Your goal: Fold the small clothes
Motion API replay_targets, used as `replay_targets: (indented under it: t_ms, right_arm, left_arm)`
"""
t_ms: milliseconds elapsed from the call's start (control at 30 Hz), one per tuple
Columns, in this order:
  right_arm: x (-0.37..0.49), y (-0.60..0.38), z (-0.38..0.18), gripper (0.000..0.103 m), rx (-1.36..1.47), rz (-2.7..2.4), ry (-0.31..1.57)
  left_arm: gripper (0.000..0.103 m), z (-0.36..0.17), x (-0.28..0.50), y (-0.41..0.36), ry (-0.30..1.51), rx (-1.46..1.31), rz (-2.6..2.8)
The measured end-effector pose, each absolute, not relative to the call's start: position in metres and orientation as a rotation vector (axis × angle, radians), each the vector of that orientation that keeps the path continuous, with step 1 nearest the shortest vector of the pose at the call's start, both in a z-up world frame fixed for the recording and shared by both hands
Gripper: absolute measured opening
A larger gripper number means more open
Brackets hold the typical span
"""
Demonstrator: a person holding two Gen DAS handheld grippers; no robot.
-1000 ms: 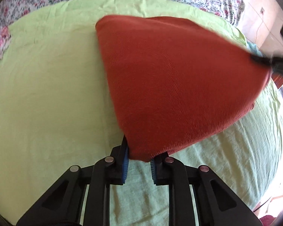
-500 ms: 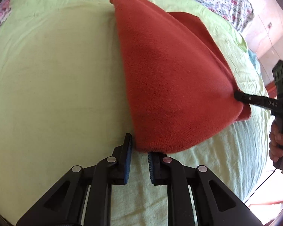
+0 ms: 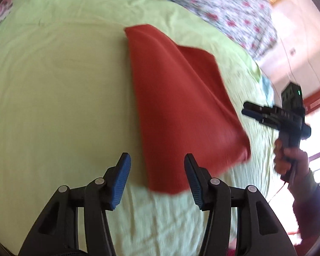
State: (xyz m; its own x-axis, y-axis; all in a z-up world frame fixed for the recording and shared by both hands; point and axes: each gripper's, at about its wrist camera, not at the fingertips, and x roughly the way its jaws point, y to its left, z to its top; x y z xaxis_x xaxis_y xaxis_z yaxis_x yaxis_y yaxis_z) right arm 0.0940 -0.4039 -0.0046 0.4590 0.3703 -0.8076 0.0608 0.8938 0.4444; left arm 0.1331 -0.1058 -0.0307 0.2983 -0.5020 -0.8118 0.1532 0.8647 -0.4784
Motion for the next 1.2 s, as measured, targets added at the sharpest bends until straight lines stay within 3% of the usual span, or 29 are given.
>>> replay_targets:
  t_ms: [200,333,400,433,600,667,800,833,867,933,1100,1200]
  right_arm:
    - [0.132,-0.386,-0.007,0.056,0.388,0.191,1.042]
    - [0.146,-0.370,-0.015,0.046,0.307,0.198,1.073]
    - [0.152,-0.374,-0.025,0.032,0.331,0.177,1.099]
    - [0.154,-0.377,-0.028,0.011,0.372,0.194,1.107]
    - [0.145,-0.391,-0.010,0.010,0.446,0.203,1.004]
    - [0.151,-0.387,-0.027,0.010,0.385,0.170,1.070]
    - [0.151,-0.382,-0.026,0.015,0.348,0.170,1.080]
    - [0.147,-0.382,-0.019,0.023,0.348,0.167,1.060]
    - [0.145,-0.384,-0.015,0.042,0.347,0.163,1.045]
    - [0.144,-0.385,-0.013,0.063,0.356,0.183,1.037]
    - [0.149,-0.398,-0.047,0.063,0.440,0.204,1.145]
    - [0.149,-0.399,-0.057,0.063,0.490,0.250,1.152]
  left_arm:
    - [0.055,-0.041,0.177,-0.117,1.184,-0.406,-0.392]
    - [0.055,-0.049,0.194,-0.119,1.192,-0.425,-0.380]
    - [0.055,-0.052,0.199,-0.122,1.197,-0.418,-0.379]
    - [0.056,-0.055,0.203,-0.126,1.202,-0.419,-0.379]
    - [0.062,-0.061,0.212,-0.133,1.201,-0.438,-0.372]
    - [0.062,-0.065,0.216,-0.136,1.211,-0.448,-0.372]
    - [0.065,-0.068,0.222,-0.143,1.224,-0.444,-0.391]
    - [0.066,-0.070,0.223,-0.145,1.232,-0.436,-0.393]
    - [0.067,-0.074,0.225,-0.148,1.242,-0.430,-0.394]
    - [0.067,-0.079,0.226,-0.148,1.255,-0.441,-0.401]
    - [0.065,-0.089,0.231,-0.155,1.250,-0.472,-0.435]
    - [0.048,-0.092,0.233,-0.161,1.243,-0.488,-0.459]
